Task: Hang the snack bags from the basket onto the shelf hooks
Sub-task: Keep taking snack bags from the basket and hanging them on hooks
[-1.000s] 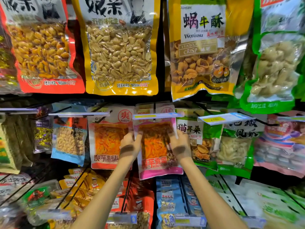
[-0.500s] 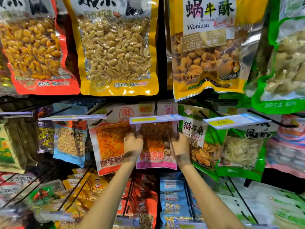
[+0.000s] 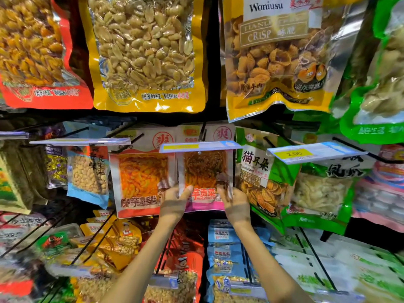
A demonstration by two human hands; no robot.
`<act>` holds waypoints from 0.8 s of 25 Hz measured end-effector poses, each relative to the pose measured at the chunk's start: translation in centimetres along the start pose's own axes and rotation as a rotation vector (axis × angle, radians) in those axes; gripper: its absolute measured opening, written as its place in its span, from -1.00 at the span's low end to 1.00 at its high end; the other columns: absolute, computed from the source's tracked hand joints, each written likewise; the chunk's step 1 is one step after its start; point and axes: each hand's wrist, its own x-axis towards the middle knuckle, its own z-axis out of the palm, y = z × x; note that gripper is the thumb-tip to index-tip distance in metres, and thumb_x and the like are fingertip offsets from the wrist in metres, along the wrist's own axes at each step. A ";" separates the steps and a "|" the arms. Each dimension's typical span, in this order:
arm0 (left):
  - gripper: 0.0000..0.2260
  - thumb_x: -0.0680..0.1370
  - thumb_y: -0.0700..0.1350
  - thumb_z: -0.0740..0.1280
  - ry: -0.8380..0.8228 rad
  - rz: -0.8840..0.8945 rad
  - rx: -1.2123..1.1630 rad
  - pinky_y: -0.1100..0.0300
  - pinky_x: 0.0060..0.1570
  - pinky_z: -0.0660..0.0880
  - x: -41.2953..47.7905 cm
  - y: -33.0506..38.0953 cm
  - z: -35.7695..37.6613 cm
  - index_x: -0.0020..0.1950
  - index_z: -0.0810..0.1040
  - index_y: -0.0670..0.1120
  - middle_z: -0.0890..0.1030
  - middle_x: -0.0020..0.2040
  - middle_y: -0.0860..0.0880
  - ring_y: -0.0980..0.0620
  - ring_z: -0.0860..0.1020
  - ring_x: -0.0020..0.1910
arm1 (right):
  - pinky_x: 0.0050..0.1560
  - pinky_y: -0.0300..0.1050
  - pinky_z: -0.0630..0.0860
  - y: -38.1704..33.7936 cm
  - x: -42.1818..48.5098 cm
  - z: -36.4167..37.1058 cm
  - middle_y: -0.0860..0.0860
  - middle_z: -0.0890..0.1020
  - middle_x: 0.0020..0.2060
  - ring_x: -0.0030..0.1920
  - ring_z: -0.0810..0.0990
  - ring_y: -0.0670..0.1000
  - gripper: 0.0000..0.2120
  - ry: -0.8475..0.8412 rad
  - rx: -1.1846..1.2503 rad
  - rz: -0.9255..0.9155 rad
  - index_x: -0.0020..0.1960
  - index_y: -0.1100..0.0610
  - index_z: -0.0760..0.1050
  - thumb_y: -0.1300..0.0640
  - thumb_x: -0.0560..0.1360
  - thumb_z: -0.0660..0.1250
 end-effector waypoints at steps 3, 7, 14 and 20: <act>-0.59 0.58 0.03 0.35 0.040 0.006 -0.015 0.18 -0.40 0.17 0.1 -0.7 0.6 -0.41 0.33 -0.05 0.31 -0.53 0.12 0.21 0.26 -0.52 | -0.27 -0.45 0.48 0.7 0.7 0.2 -0.04 0.29 -0.42 -0.46 0.45 -0.29 -0.58 -0.034 0.090 0.073 -0.38 0.12 0.25 0.41 0.59 0.23; -0.58 0.55 0.12 0.35 0.030 0.013 -0.068 0.04 -0.28 0.39 -0.5 -1.1 0.8 -0.25 0.53 -0.24 0.55 -0.38 -0.09 0.01 0.49 -0.38 | -0.16 -0.30 0.49 1.3 0.7 -0.3 -0.16 0.34 -0.37 -0.36 0.34 -0.20 -0.58 -0.137 -0.130 0.175 -0.32 -0.08 0.26 0.30 0.59 0.25; -0.63 0.58 0.08 0.33 -0.010 -0.059 0.144 0.04 -0.15 0.36 -1.6 0.9 -1.0 -0.19 0.50 -0.23 0.54 -0.24 -0.16 -0.16 0.54 -0.12 | -0.05 -0.04 0.48 -0.9 0.0 -1.4 -0.10 0.39 -0.37 -0.28 0.42 -0.05 -0.65 -0.229 -0.269 0.236 -0.32 -0.03 0.31 0.20 0.61 0.24; -0.73 0.58 0.13 0.24 -0.025 0.062 0.627 0.09 -0.17 0.47 -2.9 0.2 -4.7 -0.07 0.52 -0.06 0.62 -0.20 -0.09 -0.14 0.60 -0.14 | -0.18 -0.10 0.48 -2.9 -1.9 -3.2 0.12 0.62 -0.11 -0.08 0.61 0.14 -0.79 -0.297 -0.585 0.187 -0.01 0.15 0.49 -0.01 0.57 0.26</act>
